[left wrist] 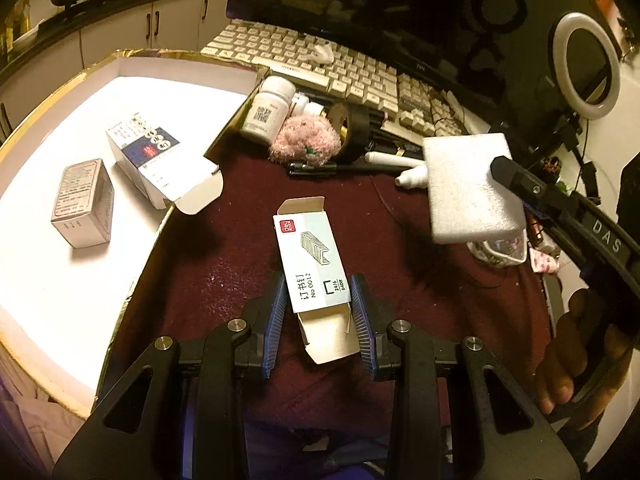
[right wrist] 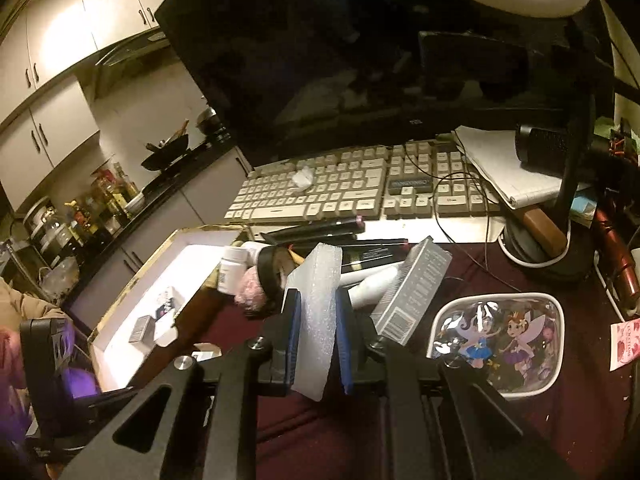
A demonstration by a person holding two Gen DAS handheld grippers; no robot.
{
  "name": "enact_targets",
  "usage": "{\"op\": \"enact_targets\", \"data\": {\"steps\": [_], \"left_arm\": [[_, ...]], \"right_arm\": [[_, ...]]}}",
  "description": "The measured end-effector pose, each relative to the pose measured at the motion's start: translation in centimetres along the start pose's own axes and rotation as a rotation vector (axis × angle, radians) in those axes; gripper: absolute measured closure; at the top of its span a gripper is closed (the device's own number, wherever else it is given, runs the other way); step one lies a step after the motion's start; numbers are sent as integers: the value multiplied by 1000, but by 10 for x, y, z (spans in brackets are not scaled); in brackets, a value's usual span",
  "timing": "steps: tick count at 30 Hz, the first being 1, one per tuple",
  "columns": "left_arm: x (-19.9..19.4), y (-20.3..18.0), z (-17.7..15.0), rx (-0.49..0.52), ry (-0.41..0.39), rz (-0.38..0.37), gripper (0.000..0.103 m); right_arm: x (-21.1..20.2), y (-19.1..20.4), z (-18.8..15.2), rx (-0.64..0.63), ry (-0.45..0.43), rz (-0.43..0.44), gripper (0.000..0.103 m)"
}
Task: Organize objects
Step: 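Carry the stapler box toward the tray with the left tool while the right tool grasps the white foam sheet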
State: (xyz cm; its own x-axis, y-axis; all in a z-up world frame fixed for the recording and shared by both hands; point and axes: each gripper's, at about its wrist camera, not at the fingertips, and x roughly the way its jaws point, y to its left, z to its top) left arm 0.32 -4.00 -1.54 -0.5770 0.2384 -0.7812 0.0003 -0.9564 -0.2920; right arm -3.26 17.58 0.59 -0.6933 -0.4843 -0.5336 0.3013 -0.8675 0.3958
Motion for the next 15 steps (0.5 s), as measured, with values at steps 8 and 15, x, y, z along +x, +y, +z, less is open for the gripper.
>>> {"op": "enact_targets", "data": {"steps": [8,15], "left_arm": [[-41,21,13,-76,-66,-80,71],[-76,70,29,-175,-177,-24,71]], "right_arm": [[14,34,-3,-80,27,80,88],[40,74,14,-135,42,151,88]]}}
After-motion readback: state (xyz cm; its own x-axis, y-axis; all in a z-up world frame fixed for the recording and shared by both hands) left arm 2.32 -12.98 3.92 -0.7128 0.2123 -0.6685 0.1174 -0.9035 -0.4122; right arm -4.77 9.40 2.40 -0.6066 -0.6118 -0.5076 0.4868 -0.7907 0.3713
